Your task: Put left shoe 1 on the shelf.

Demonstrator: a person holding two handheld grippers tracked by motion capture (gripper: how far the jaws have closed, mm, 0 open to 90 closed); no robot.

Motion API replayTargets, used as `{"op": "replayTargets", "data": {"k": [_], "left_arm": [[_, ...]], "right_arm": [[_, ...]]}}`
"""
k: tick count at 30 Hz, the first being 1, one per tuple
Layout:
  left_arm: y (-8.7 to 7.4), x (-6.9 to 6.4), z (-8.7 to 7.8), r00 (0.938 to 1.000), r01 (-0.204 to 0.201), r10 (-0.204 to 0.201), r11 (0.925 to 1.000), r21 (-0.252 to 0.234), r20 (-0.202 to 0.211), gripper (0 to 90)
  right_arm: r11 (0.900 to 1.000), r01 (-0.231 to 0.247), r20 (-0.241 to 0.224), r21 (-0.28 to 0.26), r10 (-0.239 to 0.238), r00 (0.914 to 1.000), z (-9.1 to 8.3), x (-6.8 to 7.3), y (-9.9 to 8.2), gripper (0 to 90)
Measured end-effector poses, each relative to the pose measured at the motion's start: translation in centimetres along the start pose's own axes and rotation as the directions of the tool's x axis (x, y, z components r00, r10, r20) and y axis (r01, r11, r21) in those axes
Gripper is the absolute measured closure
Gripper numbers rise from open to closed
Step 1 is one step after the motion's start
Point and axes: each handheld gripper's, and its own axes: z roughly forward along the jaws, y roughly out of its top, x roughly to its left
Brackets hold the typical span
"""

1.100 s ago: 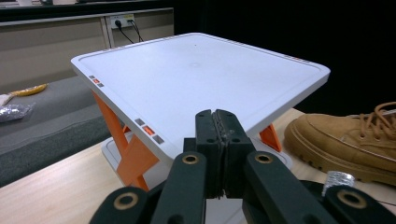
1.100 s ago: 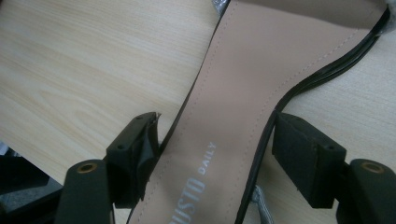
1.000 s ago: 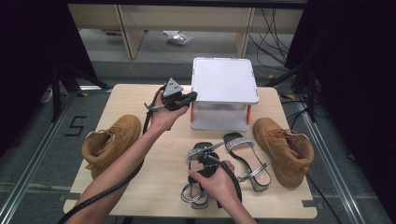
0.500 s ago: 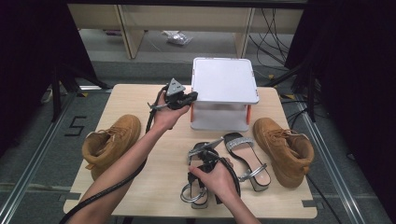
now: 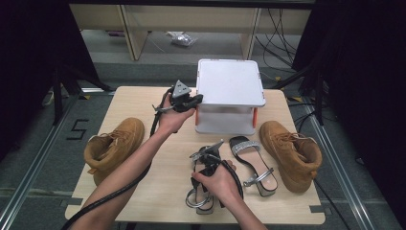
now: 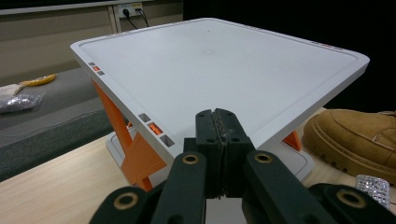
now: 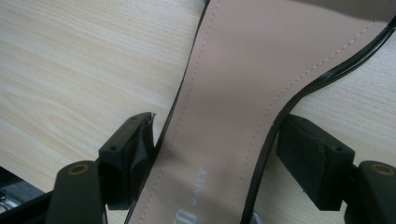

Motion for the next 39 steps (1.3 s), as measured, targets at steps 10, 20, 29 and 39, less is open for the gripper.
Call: {"op": "replayTargets", "data": {"k": [10,20,29,39], "left_arm": [[0.1,0.0,0.1,1.0,-0.002,0.002,1.0,0.005,-0.002,88.9],[0.1,0.0,0.1,1.0,-0.003,0.003,0.9999,0.011,-0.001,89.1],[0.1,0.1,0.1,1.0,0.0,0.0,0.9999,0.011,0.002,89.2],[0.1,0.2,0.1,1.0,-0.001,0.001,0.9999,0.011,0.006,89.3]], "right_arm": [[0.9807,0.183,0.103,0.069,-0.19,0.9764,-1.3,-1.2,-0.3,40.2],[0.9755,0.195,0.13,0.102,-0.207,0.9696,0.1,-0.8,-0.3,41.2],[0.9931,0.103,0.073,0.055,-0.107,0.9915,-0.3,-1.5,-0.5,43.1],[0.9957,0.084,0.061,-0.039,-0.082,0.9948,-2.1,-2.1,1.0,43.4]]}}
